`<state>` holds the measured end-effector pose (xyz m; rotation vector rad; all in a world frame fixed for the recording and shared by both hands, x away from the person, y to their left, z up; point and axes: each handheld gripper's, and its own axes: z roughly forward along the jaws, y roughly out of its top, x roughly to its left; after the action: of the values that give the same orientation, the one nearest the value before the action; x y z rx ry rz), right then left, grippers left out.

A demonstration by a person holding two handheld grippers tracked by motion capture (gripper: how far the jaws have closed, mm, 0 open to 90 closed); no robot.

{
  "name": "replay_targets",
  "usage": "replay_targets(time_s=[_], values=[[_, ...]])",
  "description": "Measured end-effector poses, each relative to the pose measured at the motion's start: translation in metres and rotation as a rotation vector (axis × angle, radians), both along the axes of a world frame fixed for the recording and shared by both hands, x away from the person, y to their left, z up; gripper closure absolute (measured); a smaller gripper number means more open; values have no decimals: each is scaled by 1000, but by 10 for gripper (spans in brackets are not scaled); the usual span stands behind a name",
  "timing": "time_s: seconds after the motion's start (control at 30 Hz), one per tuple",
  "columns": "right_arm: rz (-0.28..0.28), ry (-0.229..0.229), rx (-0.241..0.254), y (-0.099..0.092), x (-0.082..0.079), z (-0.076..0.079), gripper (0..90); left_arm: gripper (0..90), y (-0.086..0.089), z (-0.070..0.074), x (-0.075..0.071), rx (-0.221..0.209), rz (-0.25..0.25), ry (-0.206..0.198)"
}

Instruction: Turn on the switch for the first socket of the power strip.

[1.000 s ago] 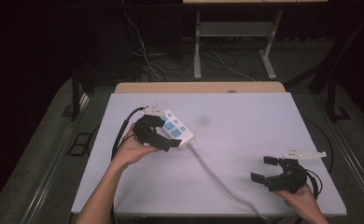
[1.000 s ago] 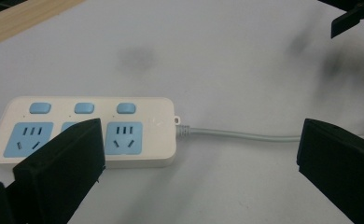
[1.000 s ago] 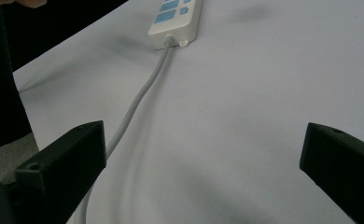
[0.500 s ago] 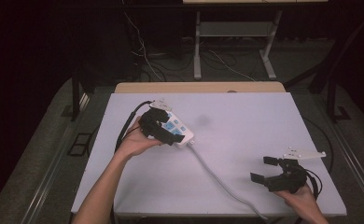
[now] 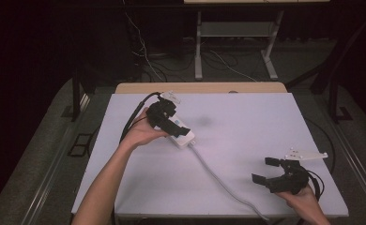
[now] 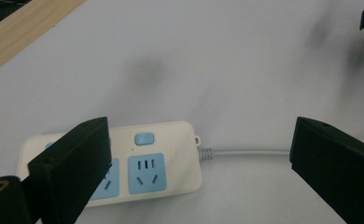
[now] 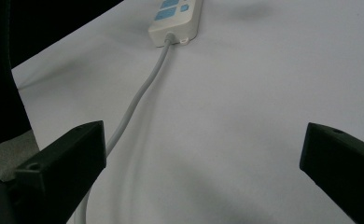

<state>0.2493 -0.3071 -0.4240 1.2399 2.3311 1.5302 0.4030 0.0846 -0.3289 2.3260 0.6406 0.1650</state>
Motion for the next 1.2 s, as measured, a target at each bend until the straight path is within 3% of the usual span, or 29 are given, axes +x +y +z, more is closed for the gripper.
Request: replay_targets(time_s=[0.33, 0.73, 1.0, 1.2], values=[[2, 0, -3, 0, 0, 0, 1, 104, -7, -2, 18, 31, -15, 17], [3, 3, -7, 0, 0, -1, 1, 239, -7, -15, 36, 13, -14, 44], [1, 3, -8, -1, 1, 0, 1, 616, -5, -21, 43, -5, 9, 45], [-8, -11, -9, -2, 0, 1, 1, 831, -2, -28, 50, -3, 28, 55]])
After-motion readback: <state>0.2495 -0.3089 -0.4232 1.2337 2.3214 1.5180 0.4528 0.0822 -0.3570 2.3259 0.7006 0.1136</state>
